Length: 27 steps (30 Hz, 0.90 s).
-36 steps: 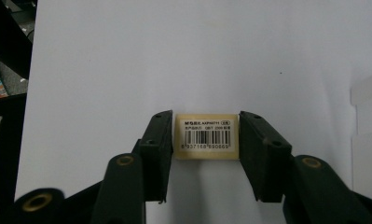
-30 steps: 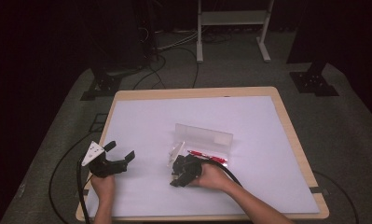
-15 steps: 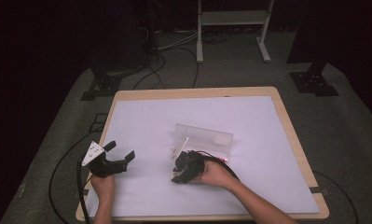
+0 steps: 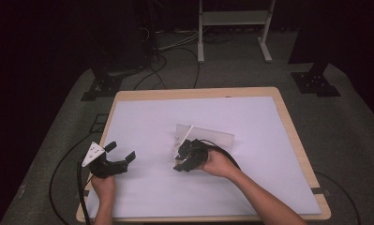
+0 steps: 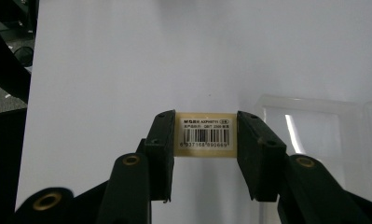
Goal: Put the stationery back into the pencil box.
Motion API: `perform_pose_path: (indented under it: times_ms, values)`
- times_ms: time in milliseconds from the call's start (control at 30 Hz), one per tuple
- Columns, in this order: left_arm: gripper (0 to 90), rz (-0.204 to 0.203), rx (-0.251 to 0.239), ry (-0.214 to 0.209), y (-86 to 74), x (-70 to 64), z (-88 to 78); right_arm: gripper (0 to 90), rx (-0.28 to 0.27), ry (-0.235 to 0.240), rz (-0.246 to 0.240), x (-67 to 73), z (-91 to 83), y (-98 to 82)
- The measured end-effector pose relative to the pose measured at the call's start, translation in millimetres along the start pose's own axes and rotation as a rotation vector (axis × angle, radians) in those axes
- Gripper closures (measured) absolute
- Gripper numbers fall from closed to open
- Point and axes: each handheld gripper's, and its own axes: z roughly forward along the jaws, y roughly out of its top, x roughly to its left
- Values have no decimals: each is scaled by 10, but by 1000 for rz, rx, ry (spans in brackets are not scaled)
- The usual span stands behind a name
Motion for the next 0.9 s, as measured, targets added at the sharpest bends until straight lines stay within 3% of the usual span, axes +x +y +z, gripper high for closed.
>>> perform_pose_path:
  times_ms: [533, 900]
  values:
    - [0, 0, 0, 0, 0, 0, 0, 584, -9, -31, -3, -143, -51, 106]
    - [0, 7, 5, -1, 0, -1, -3, 584, -11, -44, 20, -268, -43, 117]
